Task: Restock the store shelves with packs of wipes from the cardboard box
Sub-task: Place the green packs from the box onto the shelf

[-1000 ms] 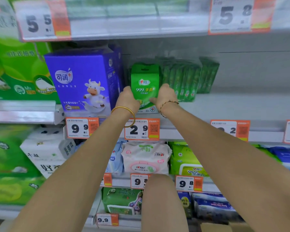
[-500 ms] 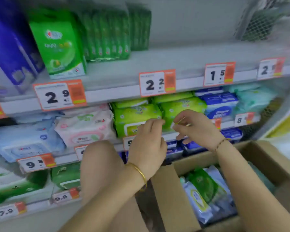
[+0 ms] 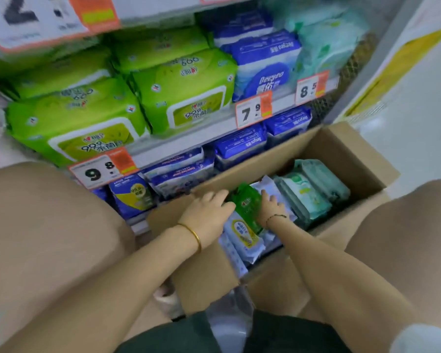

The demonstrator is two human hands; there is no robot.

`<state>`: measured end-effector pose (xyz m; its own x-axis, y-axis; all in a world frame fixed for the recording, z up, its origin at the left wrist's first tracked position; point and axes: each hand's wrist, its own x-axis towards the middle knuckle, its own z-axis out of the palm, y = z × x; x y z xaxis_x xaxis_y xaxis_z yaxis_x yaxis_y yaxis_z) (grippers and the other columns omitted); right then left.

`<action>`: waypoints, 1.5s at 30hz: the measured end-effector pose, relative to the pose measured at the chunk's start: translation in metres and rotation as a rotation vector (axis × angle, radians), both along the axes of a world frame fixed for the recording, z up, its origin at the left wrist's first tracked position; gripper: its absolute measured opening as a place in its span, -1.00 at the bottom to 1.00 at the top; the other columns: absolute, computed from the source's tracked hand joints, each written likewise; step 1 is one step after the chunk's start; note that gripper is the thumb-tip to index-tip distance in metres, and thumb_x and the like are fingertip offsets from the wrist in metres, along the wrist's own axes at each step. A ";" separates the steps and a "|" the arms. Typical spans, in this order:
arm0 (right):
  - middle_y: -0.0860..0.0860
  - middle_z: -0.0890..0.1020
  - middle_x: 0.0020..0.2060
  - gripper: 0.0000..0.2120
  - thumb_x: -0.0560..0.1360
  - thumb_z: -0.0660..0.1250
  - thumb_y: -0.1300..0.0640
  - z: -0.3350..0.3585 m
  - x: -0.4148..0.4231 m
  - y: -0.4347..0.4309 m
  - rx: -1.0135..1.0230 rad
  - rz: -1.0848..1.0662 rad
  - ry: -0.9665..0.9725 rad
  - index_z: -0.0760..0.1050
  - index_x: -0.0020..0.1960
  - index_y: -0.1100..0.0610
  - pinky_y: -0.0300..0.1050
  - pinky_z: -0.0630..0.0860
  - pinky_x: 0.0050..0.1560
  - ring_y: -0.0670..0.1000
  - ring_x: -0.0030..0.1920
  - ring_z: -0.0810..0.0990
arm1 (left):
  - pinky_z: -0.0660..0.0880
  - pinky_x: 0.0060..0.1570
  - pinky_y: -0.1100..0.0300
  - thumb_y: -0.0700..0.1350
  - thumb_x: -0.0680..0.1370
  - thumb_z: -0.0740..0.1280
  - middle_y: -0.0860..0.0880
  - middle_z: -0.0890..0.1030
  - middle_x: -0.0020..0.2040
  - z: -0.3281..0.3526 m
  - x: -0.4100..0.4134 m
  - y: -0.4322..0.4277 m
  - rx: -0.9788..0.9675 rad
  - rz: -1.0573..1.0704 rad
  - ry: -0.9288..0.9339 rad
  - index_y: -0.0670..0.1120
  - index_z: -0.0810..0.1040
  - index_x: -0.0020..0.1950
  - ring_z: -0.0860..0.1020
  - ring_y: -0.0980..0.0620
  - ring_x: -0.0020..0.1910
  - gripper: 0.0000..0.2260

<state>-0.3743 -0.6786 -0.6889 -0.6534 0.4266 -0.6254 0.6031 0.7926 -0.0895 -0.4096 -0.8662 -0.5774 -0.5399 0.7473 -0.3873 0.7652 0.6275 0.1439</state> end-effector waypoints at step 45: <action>0.25 0.58 -0.21 -0.60 0.51 0.33 0.11 0.387 -0.061 -0.222 -0.943 0.386 0.790 0.45 0.13 0.45 -0.19 0.51 -0.38 0.04 -0.35 0.50 | 0.44 -0.56 0.35 -0.21 0.54 0.30 -0.07 0.56 -0.27 0.278 -0.005 -0.236 1.196 0.940 -0.262 -0.09 0.44 -0.14 0.53 0.18 -0.52 -0.92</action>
